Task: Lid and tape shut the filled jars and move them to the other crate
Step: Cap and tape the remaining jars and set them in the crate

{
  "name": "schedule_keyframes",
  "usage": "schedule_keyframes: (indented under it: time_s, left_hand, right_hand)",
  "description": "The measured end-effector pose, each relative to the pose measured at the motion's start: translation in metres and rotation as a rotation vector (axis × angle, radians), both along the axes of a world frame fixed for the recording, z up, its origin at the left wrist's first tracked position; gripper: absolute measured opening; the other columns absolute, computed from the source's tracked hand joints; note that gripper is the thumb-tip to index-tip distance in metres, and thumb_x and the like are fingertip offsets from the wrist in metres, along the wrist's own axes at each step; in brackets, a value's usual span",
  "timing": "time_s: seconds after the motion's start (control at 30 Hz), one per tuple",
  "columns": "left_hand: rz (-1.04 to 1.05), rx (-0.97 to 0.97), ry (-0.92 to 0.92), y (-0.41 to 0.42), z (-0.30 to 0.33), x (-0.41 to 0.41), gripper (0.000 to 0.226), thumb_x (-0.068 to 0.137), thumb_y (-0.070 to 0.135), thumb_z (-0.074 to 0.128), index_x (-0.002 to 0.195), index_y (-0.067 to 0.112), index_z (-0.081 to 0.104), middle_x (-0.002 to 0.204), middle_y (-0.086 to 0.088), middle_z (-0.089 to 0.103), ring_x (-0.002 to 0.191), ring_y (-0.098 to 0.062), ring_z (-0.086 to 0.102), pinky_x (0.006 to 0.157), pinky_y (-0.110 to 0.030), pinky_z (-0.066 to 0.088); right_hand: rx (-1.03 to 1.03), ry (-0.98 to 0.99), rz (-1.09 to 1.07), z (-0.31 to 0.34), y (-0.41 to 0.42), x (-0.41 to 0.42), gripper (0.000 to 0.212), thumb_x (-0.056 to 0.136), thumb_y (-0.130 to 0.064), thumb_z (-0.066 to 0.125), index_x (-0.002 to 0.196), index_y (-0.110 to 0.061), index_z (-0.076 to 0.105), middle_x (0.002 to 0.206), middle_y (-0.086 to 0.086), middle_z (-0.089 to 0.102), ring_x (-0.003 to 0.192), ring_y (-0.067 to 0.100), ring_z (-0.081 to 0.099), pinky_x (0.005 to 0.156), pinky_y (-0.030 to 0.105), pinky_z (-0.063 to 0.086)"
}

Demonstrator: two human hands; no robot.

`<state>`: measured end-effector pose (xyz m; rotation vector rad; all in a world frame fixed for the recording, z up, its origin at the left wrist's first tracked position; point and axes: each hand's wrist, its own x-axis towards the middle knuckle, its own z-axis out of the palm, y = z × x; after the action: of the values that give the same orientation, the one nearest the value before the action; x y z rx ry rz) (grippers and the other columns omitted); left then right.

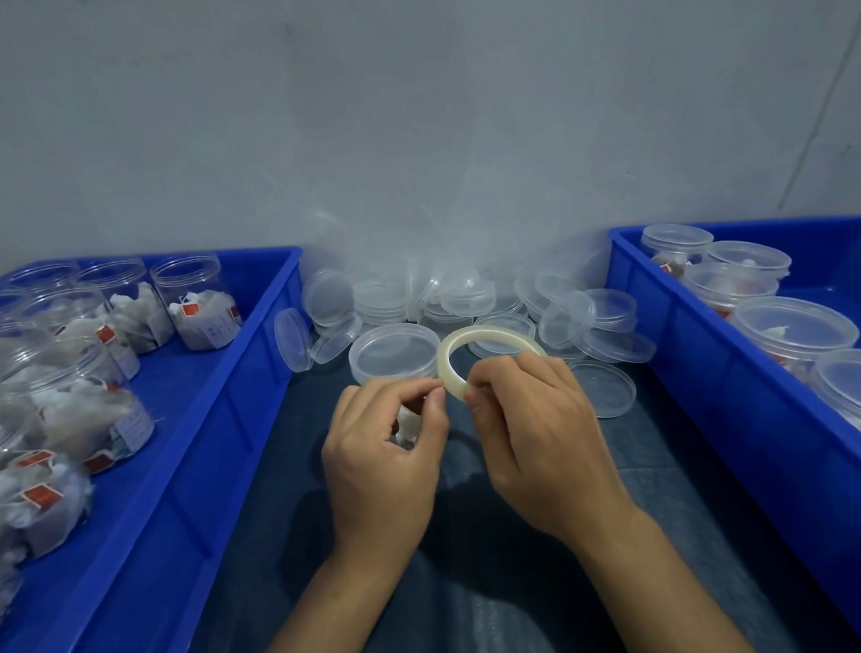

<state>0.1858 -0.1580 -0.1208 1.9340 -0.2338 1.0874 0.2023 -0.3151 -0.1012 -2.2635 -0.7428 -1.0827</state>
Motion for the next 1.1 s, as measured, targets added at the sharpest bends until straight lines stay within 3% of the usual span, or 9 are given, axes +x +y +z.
schedule_keyframes:
  time_s: [0.17,0.3,0.5,0.63,0.77,0.97,1.03,1.1]
  left_hand:
    - [0.047,0.12,-0.055,0.003,0.001,0.001,0.004,0.093,0.017,0.076,0.089,0.015,0.078,0.086,0.01,0.07,0.08,-0.019,0.06,0.065,-0.048,0.052]
    - [0.055,0.172,-0.056,0.001,0.001,0.001,0.006,0.091,0.016,0.076,0.086,0.016,0.075,0.083,0.01,0.069,0.079,-0.018,0.062,0.068,-0.049,0.051]
    - [0.042,0.164,-0.009,0.002,-0.001,0.002,0.007,0.091,0.019,0.071,0.085,0.017,0.072,0.083,0.011,0.067,0.079,-0.017,0.06,0.069,-0.049,0.051]
    - [0.063,0.139,0.005,0.006,0.0,0.002,0.005,0.092,0.018,0.072,0.087,0.016,0.073,0.084,0.011,0.067,0.079,-0.016,0.058,0.067,-0.049,0.051]
    - [0.081,0.178,-0.042,0.006,0.0,0.002,0.002,0.092,0.018,0.074,0.092,0.017,0.075,0.086,0.011,0.067,0.079,-0.017,0.058,0.067,-0.048,0.051]
    - [0.103,0.159,-0.071,0.006,-0.005,0.004,0.035,0.086,0.021,0.074,0.118,0.01,0.068,0.103,0.002,0.06,0.092,-0.018,0.05,0.083,-0.027,0.043]
    - [0.143,0.093,-0.073,0.01,-0.008,0.009,0.047,0.082,0.022,0.076,0.125,0.008,0.063,0.115,-0.004,0.056,0.104,-0.02,0.05,0.09,-0.028,0.043]
    - [0.127,0.014,-0.054,0.016,-0.014,0.015,0.062,0.08,0.026,0.079,0.134,0.007,0.057,0.129,-0.01,0.05,0.121,-0.02,0.049,0.098,-0.037,0.048]
  right_hand:
    - [0.015,-0.052,-0.075,-0.002,0.0,0.003,0.011,0.102,-0.012,0.06,0.092,-0.008,0.064,0.08,0.0,0.059,0.073,0.026,0.053,0.075,0.042,0.045]
    - [0.001,-0.094,-0.156,-0.004,0.001,0.006,0.007,0.101,-0.013,0.061,0.1,-0.011,0.068,0.085,0.0,0.065,0.076,0.03,0.058,0.074,0.042,0.045]
    - [-0.106,-0.026,-0.195,-0.008,-0.002,0.01,0.025,0.097,-0.011,0.064,0.118,-0.021,0.073,0.083,-0.002,0.065,0.08,0.029,0.059,0.076,0.042,0.046]
    - [-0.14,-0.004,-0.128,-0.006,-0.002,0.009,0.019,0.103,-0.022,0.055,0.106,-0.023,0.073,0.077,-0.004,0.058,0.076,0.026,0.055,0.073,0.041,0.044]
    - [-0.12,0.002,-0.139,-0.004,-0.002,0.007,0.012,0.102,-0.018,0.06,0.097,-0.021,0.07,0.081,-0.004,0.062,0.078,0.026,0.055,0.074,0.042,0.044]
    - [-0.082,-0.006,-0.14,-0.002,0.001,0.004,0.011,0.103,-0.021,0.061,0.098,-0.02,0.071,0.087,-0.006,0.067,0.08,0.024,0.056,0.073,0.04,0.043]
    - [-0.077,0.004,-0.142,-0.003,0.002,0.003,0.009,0.102,-0.02,0.062,0.098,-0.02,0.071,0.089,-0.006,0.068,0.08,0.024,0.057,0.073,0.04,0.043]
    - [-0.075,0.016,-0.147,-0.003,0.002,0.003,0.009,0.102,-0.02,0.063,0.098,-0.02,0.07,0.091,-0.006,0.069,0.081,0.025,0.057,0.073,0.042,0.044]
